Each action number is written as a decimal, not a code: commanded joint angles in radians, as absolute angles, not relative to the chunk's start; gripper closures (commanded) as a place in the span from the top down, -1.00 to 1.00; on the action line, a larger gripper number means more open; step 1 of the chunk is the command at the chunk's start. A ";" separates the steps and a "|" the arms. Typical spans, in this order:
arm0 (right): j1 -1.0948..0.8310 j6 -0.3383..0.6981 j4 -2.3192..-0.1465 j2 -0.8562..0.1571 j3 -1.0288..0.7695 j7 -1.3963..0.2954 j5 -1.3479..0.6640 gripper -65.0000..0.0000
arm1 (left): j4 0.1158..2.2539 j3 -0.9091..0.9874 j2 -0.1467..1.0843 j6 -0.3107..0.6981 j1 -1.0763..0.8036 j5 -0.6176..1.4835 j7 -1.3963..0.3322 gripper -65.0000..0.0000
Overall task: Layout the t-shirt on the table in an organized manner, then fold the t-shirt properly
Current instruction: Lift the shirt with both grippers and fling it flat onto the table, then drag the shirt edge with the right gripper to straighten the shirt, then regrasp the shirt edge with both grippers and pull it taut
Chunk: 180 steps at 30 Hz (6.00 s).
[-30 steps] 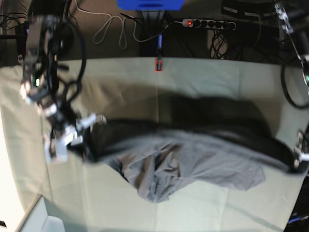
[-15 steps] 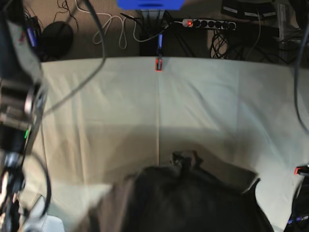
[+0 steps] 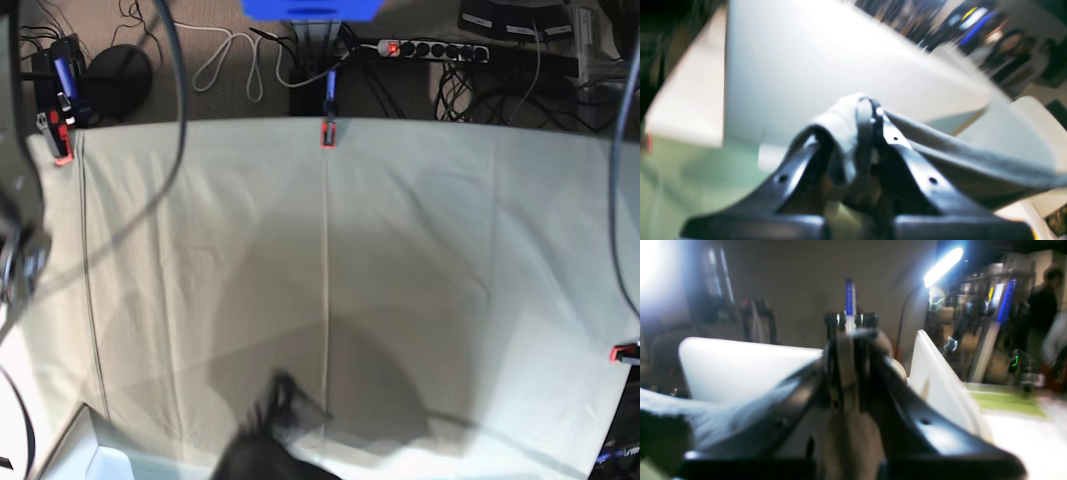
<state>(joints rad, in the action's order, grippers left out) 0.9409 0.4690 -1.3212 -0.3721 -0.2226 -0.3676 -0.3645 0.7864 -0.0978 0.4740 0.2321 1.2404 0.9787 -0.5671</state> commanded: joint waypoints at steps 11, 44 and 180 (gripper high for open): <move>0.185 0.460 -1.584 -0.220 -0.329 -0.200 -0.440 -1.00 | 1.092 0.097 0.529 0.232 0.613 0.986 -0.533 -1.00; -0.449 0.565 -1.570 -0.113 -0.249 0.013 -0.433 -0.75 | 1.127 0.585 0.415 0.234 -0.168 0.992 -0.533 -0.98; -0.704 0.608 -1.821 -0.206 -0.004 -0.151 -0.433 -1.00 | 1.184 0.986 0.367 0.240 -0.186 0.984 -0.694 -1.00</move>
<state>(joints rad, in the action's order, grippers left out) -0.6945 0.5938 -1.8027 -0.1989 0.0013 -0.1791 -0.4191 1.1637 0.9802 0.3401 0.2295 -0.1989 0.9691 -0.7151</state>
